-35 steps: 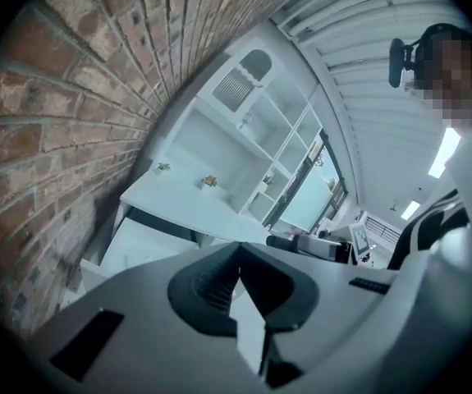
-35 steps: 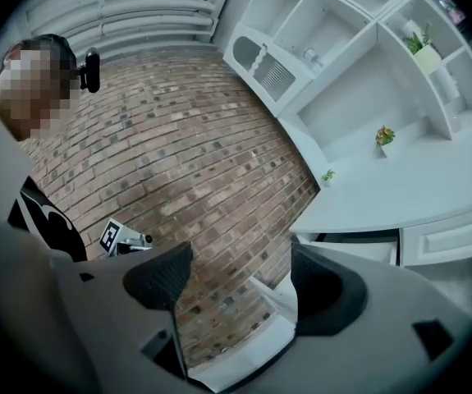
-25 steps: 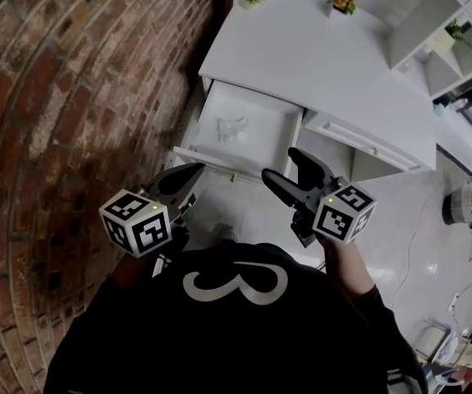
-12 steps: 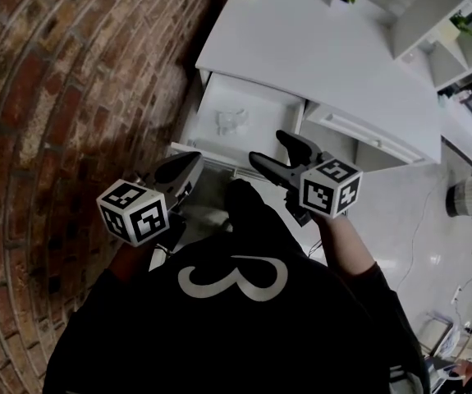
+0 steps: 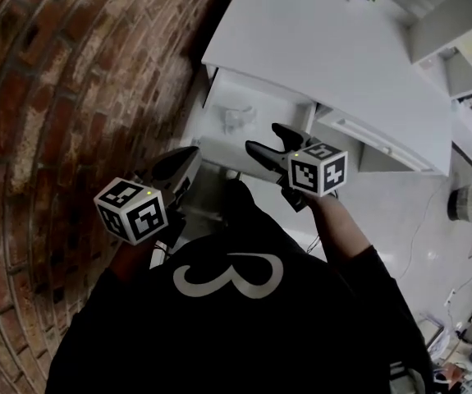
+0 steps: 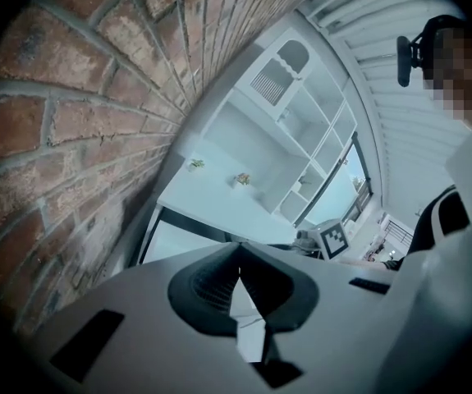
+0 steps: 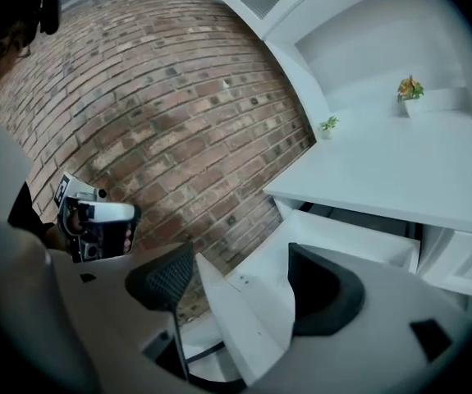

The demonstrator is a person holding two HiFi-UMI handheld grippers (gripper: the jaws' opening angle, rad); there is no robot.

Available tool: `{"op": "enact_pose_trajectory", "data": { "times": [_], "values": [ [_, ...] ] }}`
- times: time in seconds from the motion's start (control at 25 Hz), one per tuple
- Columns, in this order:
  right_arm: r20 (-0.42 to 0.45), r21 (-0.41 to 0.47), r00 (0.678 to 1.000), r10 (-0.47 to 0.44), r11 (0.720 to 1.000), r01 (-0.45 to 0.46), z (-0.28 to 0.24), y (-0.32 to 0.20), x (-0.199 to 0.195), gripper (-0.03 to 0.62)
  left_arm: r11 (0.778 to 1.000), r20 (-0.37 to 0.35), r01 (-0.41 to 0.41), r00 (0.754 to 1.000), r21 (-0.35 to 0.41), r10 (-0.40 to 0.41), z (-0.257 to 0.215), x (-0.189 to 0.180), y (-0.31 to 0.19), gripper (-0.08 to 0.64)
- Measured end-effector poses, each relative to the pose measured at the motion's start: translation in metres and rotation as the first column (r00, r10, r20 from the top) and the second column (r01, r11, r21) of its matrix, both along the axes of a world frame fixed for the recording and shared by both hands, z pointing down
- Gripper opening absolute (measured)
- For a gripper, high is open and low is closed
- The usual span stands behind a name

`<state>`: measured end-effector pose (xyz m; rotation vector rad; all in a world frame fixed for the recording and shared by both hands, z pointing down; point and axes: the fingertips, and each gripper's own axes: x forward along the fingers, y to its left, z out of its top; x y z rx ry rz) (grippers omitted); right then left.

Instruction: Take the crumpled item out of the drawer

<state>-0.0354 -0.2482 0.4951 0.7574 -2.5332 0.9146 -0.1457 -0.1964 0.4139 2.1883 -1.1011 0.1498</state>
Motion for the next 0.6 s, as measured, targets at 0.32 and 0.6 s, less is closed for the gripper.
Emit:
{"op": "enact_pose_trajectory", "data": {
  "times": [0.32, 0.6],
  "values": [
    [-0.100, -0.084, 0.995, -0.020, 0.996, 0.011, 0.059, -0.042, -0.022, 0.345, 0.999, 0.002, 0.037, 0.999, -0.038, -0.037, 0.015, -0.020, -0.034, 0.003],
    [-0.163, -0.158, 0.986, -0.047, 0.987, 0.021, 0.115, -0.071, -0.031, 0.341, 0.994, 0.022, 0.072, 0.997, -0.076, -0.071, 0.029, -0.038, -0.059, 0.003]
  ]
}}
